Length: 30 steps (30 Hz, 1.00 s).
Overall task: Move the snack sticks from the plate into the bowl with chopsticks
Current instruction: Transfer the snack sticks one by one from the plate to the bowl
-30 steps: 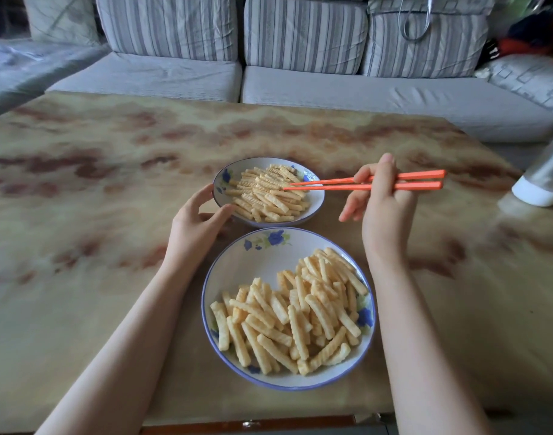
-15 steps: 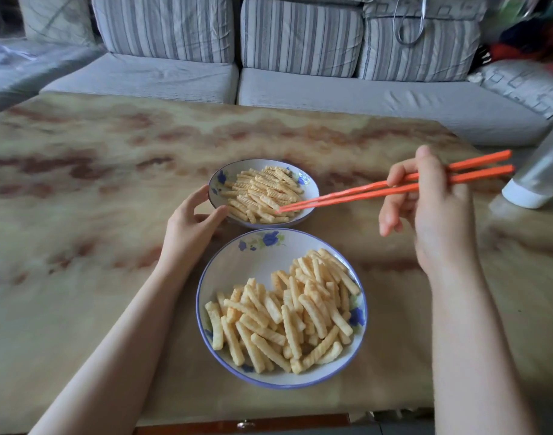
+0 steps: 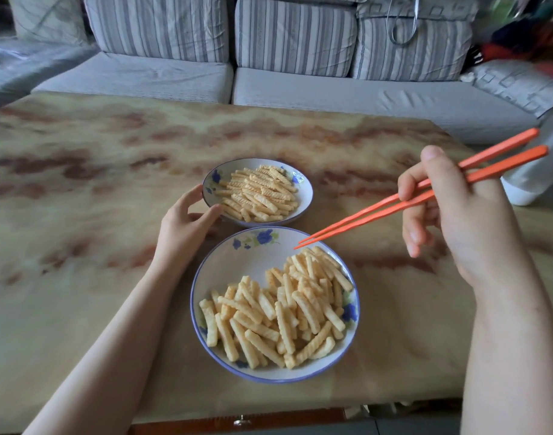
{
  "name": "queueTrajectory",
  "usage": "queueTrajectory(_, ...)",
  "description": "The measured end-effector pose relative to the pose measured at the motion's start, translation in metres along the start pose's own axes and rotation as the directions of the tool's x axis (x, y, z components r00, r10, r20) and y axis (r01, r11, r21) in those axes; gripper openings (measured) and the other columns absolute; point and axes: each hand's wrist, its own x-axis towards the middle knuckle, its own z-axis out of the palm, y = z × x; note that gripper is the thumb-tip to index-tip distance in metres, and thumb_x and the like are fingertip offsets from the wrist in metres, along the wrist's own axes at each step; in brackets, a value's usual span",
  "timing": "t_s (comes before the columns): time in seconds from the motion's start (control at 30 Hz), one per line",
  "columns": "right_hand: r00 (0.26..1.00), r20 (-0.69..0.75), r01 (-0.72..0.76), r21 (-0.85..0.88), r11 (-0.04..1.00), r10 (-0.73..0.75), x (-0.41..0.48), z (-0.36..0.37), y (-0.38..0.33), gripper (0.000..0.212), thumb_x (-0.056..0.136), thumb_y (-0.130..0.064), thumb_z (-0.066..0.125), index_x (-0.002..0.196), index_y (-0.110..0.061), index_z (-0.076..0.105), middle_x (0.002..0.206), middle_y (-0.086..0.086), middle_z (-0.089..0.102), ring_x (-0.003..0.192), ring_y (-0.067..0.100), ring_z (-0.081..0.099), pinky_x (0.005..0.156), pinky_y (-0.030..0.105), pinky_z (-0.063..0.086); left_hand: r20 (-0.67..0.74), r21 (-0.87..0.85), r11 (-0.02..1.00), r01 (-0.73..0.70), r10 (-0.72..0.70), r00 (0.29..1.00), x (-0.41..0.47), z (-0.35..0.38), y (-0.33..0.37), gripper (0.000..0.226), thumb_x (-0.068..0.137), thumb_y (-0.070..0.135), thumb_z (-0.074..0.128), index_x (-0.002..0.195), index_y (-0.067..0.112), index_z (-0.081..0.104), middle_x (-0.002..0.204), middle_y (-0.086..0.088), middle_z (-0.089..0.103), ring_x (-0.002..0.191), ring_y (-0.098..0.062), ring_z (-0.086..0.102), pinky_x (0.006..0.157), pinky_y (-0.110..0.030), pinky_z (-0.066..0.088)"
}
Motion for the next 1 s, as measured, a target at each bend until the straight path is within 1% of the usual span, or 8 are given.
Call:
queueTrajectory(0.13, 1.000, 0.011, -0.018, -0.034, 0.999, 0.018, 0.000, -0.005, -0.001, 0.046, 0.103, -0.032, 0.036, 0.065, -0.012, 0.052, 0.034, 0.009, 0.042, 0.028, 0.029, 0.041, 0.036, 0.017, 0.027, -0.006, 0.001, 1.000, 0.002, -0.002, 1.000, 0.000, 0.001, 0.000, 0.042, 0.091, 0.023, 0.068, 0.131, 0.030, 0.059, 0.086, 0.009, 0.074, 0.062, -0.003, 0.070, 0.063, -0.013, 0.055)
queueTrajectory(0.3, 0.999, 0.023, -0.021, -0.056, 0.998, 0.022, -0.001, -0.011, -0.003, 0.046, 0.102, -0.034, 0.036, 0.065, -0.014, 0.053, 0.035, 0.012, 0.044, 0.028, 0.030, 0.042, 0.036, 0.018, 0.027, -0.004, 0.011, 1.000, -0.002, 0.002, 1.000, 0.001, 0.000, -0.001, 0.042, 0.091, 0.024, 0.068, 0.132, 0.031, 0.059, 0.086, 0.007, 0.075, 0.066, -0.006, 0.071, 0.065, -0.015, 0.055)
queueTrajectory(0.47, 0.996, 0.062, -0.065, -0.045, 0.997, 0.068, -0.002, -0.009, -0.003, 0.048, 0.102, -0.036, 0.037, 0.062, -0.016, 0.055, 0.036, 0.010, 0.044, 0.029, 0.028, 0.043, 0.036, 0.017, 0.027, -0.001, 0.015, 1.000, -0.010, 0.010, 1.000, 0.000, 0.000, 0.000, 0.042, 0.090, 0.023, 0.068, 0.131, 0.030, 0.060, 0.090, 0.007, 0.075, 0.064, -0.002, 0.070, 0.063, -0.010, 0.052)
queueTrajectory(0.63, 0.997, 0.022, -0.067, -0.039, 0.997, 0.068, 0.000, 0.004, 0.000, 0.048, 0.102, -0.034, 0.037, 0.062, -0.013, 0.053, 0.035, 0.010, 0.045, 0.030, 0.029, 0.045, 0.039, 0.025, 0.031, -0.002, 0.011, 1.000, -0.014, 0.014, 1.000, -0.001, 0.001, 0.001, 0.041, 0.091, 0.022, 0.067, 0.131, 0.029, 0.060, 0.090, 0.008, 0.074, 0.063, -0.001, 0.070, 0.060, -0.009, 0.051)
queueTrajectory(0.73, 0.998, -0.019, -0.062, 0.033, 0.998, 0.062, 0.002, 0.011, 0.003, 0.053, 0.103, -0.032, 0.037, 0.055, -0.019, 0.056, 0.036, 0.009, 0.046, 0.029, 0.028, 0.044, 0.041, 0.033, 0.030, -0.002, 0.013, 1.000, -0.016, 0.016, 1.000, -0.001, 0.001, 0.001, 0.042, 0.091, 0.023, 0.067, 0.132, 0.030, 0.059, 0.092, 0.006, 0.075, 0.065, -0.002, 0.070, 0.060, -0.009, 0.051)
queueTrajectory(0.87, 0.994, -0.096, -0.039, 0.192, 0.981, 0.059, 0.004, 0.021, 0.002, 0.059, 0.103, -0.027, 0.037, 0.049, -0.022, 0.059, 0.043, 0.004, 0.050, 0.027, 0.020, 0.043, 0.038, 0.042, 0.027, 0.002, 0.015, 0.999, -0.029, 0.029, 1.000, 0.000, 0.000, 0.000, 0.044, 0.091, 0.023, 0.067, 0.133, 0.028, 0.058, 0.106, 0.004, 0.074, 0.066, -0.001, 0.070, 0.059, -0.008, 0.049)
queueTrajectory(0.93, 0.986, -0.152, -0.026, 0.256, 0.966, 0.067, 0.006, 0.025, 0.003, 0.056, 0.103, -0.025, 0.036, 0.052, -0.020, 0.056, 0.042, 0.002, 0.048, 0.027, 0.018, 0.042, 0.038, 0.040, 0.025, 0.001, 0.015, 0.999, -0.033, 0.033, 0.999, -0.001, 0.000, 0.000, 0.044, 0.091, 0.022, 0.067, 0.133, 0.027, 0.058, 0.107, 0.002, 0.074, 0.066, -0.001, 0.070, 0.058, -0.008, 0.049)
queueTrajectory(1.0, 0.974, -0.210, -0.014, 0.292, 0.956, 0.079, 0.008, 0.029, 0.006, 0.049, 0.104, -0.024, 0.033, 0.060, -0.014, 0.051, 0.038, 0.000, 0.044, 0.027, 0.017, 0.042, 0.038, 0.032, 0.024, 0.000, 0.011, 0.999, -0.032, 0.032, 0.999, -0.001, 0.000, 0.001, 0.043, 0.091, 0.021, 0.067, 0.134, 0.027, 0.058, 0.104, 0.002, 0.074, 0.064, 0.000, 0.069, 0.058, -0.008, 0.049)
